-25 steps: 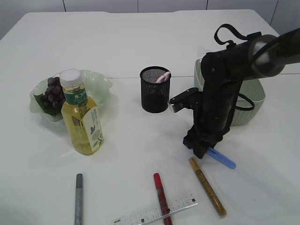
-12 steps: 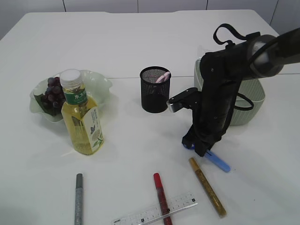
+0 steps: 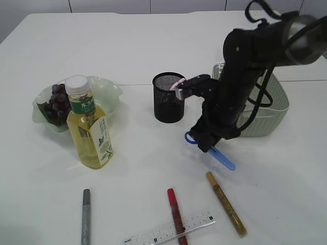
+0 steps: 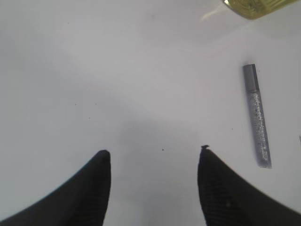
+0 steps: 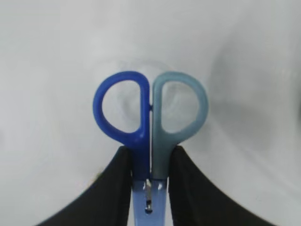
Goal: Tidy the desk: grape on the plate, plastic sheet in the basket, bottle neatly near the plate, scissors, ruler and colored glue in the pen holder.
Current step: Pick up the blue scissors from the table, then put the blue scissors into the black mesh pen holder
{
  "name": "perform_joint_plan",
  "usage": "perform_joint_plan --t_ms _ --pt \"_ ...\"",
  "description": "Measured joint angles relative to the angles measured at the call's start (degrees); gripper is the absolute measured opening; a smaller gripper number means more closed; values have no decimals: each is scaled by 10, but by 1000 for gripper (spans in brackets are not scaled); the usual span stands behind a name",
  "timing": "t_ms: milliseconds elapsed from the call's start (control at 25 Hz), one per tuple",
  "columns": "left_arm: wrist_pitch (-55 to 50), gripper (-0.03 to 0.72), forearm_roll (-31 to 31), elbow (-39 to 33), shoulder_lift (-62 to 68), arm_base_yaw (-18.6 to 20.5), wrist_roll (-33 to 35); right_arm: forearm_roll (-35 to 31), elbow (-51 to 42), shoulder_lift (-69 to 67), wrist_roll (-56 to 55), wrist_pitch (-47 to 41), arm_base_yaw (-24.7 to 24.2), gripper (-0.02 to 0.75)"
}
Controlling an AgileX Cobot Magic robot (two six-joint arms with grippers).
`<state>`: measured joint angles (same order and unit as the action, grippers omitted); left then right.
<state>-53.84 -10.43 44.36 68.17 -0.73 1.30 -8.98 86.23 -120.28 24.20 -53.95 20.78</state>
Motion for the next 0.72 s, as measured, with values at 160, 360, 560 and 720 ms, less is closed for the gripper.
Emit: perform_joint_plan --t_ms 160,360,560,720 --pt "0 433 0 0 0 0 0 -153 9 37 111 -30 -16 166" --pt "0 433 0 0 0 0 0 -359 22 49 246 -59 -63 166" --pt "-2 433 0 0 0 0 0 -525 43 49 368 -44 -100 166" --pt "-2 433 0 0 0 0 0 -638 44 49 498 12 -105 166"
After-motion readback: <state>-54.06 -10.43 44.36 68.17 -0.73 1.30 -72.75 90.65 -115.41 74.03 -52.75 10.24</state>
